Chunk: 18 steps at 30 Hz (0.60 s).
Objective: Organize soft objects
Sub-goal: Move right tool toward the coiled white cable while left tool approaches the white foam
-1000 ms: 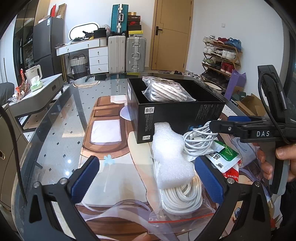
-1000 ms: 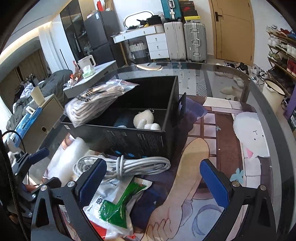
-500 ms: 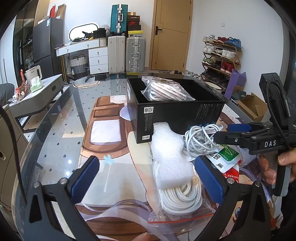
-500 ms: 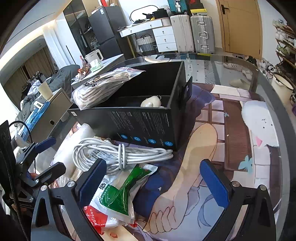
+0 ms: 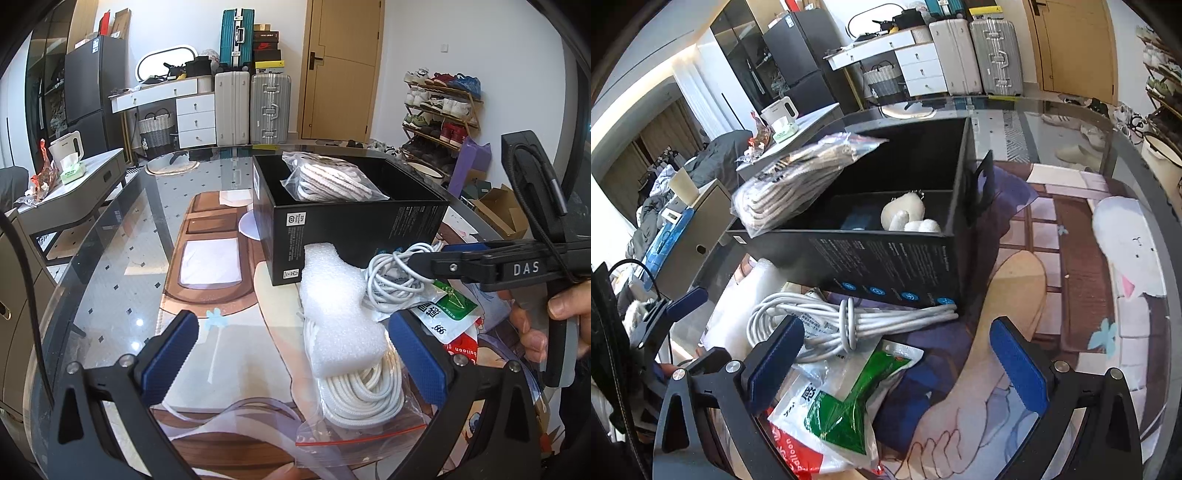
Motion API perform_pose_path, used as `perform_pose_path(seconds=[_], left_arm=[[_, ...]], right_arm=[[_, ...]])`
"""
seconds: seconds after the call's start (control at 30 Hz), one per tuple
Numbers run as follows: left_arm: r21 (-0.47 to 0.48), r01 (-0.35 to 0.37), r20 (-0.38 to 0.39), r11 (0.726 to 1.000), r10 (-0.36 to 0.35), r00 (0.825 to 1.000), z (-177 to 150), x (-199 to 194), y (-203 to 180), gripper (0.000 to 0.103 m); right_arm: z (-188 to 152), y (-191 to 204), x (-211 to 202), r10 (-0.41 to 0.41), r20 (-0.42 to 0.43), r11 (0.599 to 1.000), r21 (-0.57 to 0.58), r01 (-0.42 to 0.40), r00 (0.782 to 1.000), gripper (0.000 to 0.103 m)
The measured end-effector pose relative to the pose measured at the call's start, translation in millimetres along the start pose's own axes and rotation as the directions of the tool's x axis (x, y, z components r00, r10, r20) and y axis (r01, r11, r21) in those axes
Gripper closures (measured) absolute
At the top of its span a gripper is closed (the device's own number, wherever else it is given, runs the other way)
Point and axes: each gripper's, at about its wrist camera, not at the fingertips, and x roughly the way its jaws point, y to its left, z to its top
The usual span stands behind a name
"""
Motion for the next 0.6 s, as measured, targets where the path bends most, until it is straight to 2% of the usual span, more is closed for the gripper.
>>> perform_pose_path(seconds=[0.27, 0.4, 0.57, 0.6], left_arm=[[0.001, -0.001, 0.000, 1.000, 0.001, 1.000, 0.0, 0.1, -0.2, 0.000], [0.001, -0.001, 0.000, 1.000, 0.001, 1.000, 0.0, 0.0, -0.5, 0.000], [0.002, -0.001, -0.002, 1.000, 0.001, 1.000, 0.0, 0.3, -0.5, 0.000], [0.001, 0.000, -0.002, 1.000, 0.000, 1.000, -0.1, 0.1, -0.3, 0.000]], right_arm=[[-2.0, -1.9, 4.5, 0.029, 0.008, 1.000, 0.009, -0.029, 1.000, 0.001], [-4.2, -1.5, 3.2, 0.076, 0.008, 0.997, 0.002, -0.077, 0.997, 0.016], [-5.5, -0.3, 3.2, 0.090, 0.021, 0.996, 0.005, -0.090, 0.996, 0.018], [-5.8, -2.0, 2.3, 0.096, 0.031, 0.995, 0.014, -0.097, 0.995, 0.021]])
